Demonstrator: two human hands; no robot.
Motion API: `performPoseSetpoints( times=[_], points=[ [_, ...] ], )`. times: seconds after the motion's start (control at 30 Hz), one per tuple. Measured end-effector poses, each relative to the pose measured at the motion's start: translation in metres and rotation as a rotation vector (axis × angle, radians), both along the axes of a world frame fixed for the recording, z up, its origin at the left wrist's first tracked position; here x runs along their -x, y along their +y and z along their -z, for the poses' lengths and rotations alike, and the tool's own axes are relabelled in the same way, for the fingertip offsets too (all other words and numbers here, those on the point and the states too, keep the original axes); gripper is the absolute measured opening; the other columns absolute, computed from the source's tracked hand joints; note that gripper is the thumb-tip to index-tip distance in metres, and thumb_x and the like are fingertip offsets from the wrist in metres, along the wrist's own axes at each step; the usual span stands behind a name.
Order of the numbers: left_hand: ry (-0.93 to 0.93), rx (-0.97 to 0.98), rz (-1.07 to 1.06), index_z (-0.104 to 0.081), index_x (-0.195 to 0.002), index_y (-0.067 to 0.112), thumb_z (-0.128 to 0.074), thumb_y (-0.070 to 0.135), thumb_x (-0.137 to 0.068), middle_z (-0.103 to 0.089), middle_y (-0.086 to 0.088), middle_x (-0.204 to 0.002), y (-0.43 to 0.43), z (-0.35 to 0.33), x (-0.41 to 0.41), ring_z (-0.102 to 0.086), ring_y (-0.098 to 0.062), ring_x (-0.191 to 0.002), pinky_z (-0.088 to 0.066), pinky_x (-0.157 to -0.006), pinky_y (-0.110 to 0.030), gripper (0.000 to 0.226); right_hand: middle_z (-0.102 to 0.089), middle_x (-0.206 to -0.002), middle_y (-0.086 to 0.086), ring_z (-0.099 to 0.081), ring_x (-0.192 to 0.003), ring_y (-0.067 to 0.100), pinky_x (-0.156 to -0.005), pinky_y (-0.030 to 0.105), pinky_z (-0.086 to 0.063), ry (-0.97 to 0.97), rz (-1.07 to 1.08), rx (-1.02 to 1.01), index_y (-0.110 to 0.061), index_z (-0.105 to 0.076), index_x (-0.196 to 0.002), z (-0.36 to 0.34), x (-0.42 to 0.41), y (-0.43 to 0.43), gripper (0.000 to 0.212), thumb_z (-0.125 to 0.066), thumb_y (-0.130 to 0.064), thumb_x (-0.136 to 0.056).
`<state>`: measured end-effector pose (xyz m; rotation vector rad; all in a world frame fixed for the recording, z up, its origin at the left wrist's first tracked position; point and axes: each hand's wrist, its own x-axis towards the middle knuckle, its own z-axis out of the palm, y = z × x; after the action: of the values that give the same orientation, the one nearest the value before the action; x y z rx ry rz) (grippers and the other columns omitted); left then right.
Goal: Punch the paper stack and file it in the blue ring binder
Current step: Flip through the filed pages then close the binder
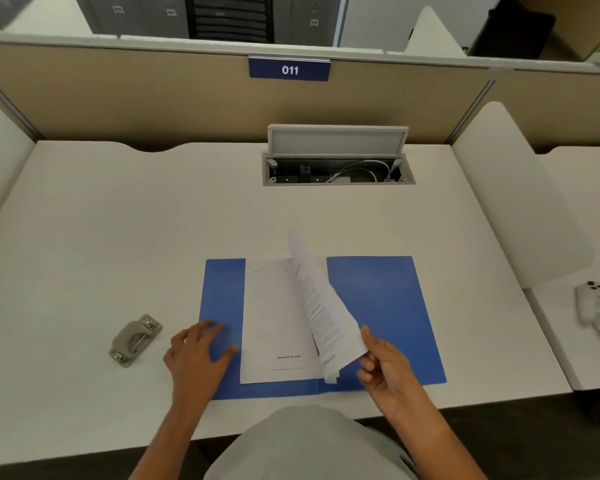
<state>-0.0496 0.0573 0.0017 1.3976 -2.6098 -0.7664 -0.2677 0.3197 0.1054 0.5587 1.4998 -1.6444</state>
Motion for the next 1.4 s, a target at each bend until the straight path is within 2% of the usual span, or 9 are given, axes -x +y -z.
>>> performPoseSetpoints(
  times=[0.07,0.17,0.37,0.6,0.73,0.83,1.03,1.27,1.4],
  points=[
    [0.093,-0.070,-0.174,-0.071,-0.128,0.025,-0.079,0.041,-0.091,-0.067,-0.006,-0.137,0.017,-0.008,0.012,-0.054,-0.036,-0.126,-0.047,-0.096,-0.052,0.042,-0.052,-0.064,0.004,-0.045,-0.053,0.013,-0.047,0.027,-0.043,0.098,0.054,-0.105,-0.007,-0.062,-0.093,0.004,0.016,0.024,0.028,-0.080,-0.030,-0.093],
    [0.239,-0.390,-0.311,-0.064,-0.138,0.017,-0.081,0.028,-0.092,-0.064,-0.006,-0.135,0.035,-0.013,0.029,-0.061,-0.031,-0.122,-0.052,-0.105,-0.048,0.050,-0.051,-0.068,0.005,-0.043,-0.057,0.015,-0.054,0.032,-0.041,0.154,0.122,-0.226,-0.009,-0.062,-0.091,0.015,0.035,0.064,0.026,-0.080,-0.028,-0.094],
    [0.196,-0.485,-0.412,-0.054,-0.146,0.013,-0.082,0.032,-0.091,-0.062,-0.006,-0.138,0.052,-0.024,0.062,-0.059,-0.030,-0.128,-0.048,-0.110,-0.049,0.065,-0.063,-0.084,0.016,-0.049,-0.068,0.024,-0.060,0.036,-0.047,0.191,0.075,-0.456,0.002,-0.069,-0.098,0.060,0.057,0.102,0.027,-0.080,-0.023,-0.095],
    [0.245,-0.660,-0.542,-0.062,-0.134,0.014,-0.078,0.032,-0.094,-0.069,0.000,-0.111,0.058,-0.027,0.088,-0.066,-0.029,-0.111,-0.055,-0.098,-0.047,0.047,-0.071,-0.068,0.014,-0.065,-0.056,0.027,-0.060,0.034,-0.053,0.512,-0.219,-0.716,-0.005,-0.068,-0.076,0.090,0.075,0.118,0.028,-0.082,-0.023,-0.093],
    [0.397,-0.898,-0.635,-0.072,-0.112,0.007,-0.077,0.022,-0.095,-0.077,-0.012,-0.106,0.064,-0.039,0.105,-0.072,-0.035,-0.100,-0.060,-0.079,-0.045,0.023,-0.070,-0.069,0.012,-0.068,-0.056,0.027,-0.059,0.030,-0.050,0.536,-0.275,-0.730,-0.007,-0.065,-0.078,0.095,0.085,0.127,0.029,-0.078,-0.025,-0.096],
    [0.439,-0.849,-0.587,-0.070,-0.099,0.008,-0.075,0.020,-0.097,-0.076,-0.009,-0.100,0.073,-0.059,0.117,-0.070,-0.030,-0.093,-0.053,-0.067,-0.035,0.013,-0.071,-0.071,0.014,-0.069,-0.056,0.025,-0.063,0.033,-0.056,0.509,-0.287,-0.705,-0.005,-0.065,-0.082,0.096,0.091,0.129,0.030,-0.076,-0.027,-0.098],
    [0.501,-0.858,-0.489,-0.073,-0.113,0.014,-0.077,0.026,-0.095,-0.082,-0.004,-0.103,0.092,-0.096,0.148,-0.076,-0.028,-0.096,-0.060,-0.075,-0.039,0.022,-0.074,-0.078,0.011,-0.070,-0.054,0.025,-0.045,0.028,-0.051,0.455,-0.299,-0.632,-0.010,-0.068,-0.089,0.087,0.098,0.132,0.028,-0.073,-0.036,-0.099],
    [0.533,-1.136,-0.285,-0.072,-0.122,0.011,-0.070,0.023,-0.099,-0.082,-0.009,-0.115,0.137,-0.124,0.201,-0.080,-0.032,-0.102,-0.065,-0.086,-0.048,0.026,-0.074,-0.074,0.013,-0.066,-0.050,0.019,-0.042,0.028,-0.048,0.435,-0.324,-0.563,-0.010,-0.069,-0.089,0.087,0.107,0.140,0.024,-0.073,-0.030,-0.100],
    [0.516,-1.085,-0.290,-0.074,-0.120,0.015,-0.058,0.036,-0.106,-0.082,-0.007,-0.113,0.150,-0.104,0.213,-0.077,-0.028,-0.106,-0.062,-0.089,-0.043,0.030,-0.074,-0.075,0.011,-0.068,-0.057,0.023,-0.043,0.028,-0.050,0.450,-0.315,-0.552,-0.013,-0.070,-0.088,0.086,0.113,0.146,0.019,-0.072,-0.027,-0.100]
  ],
)
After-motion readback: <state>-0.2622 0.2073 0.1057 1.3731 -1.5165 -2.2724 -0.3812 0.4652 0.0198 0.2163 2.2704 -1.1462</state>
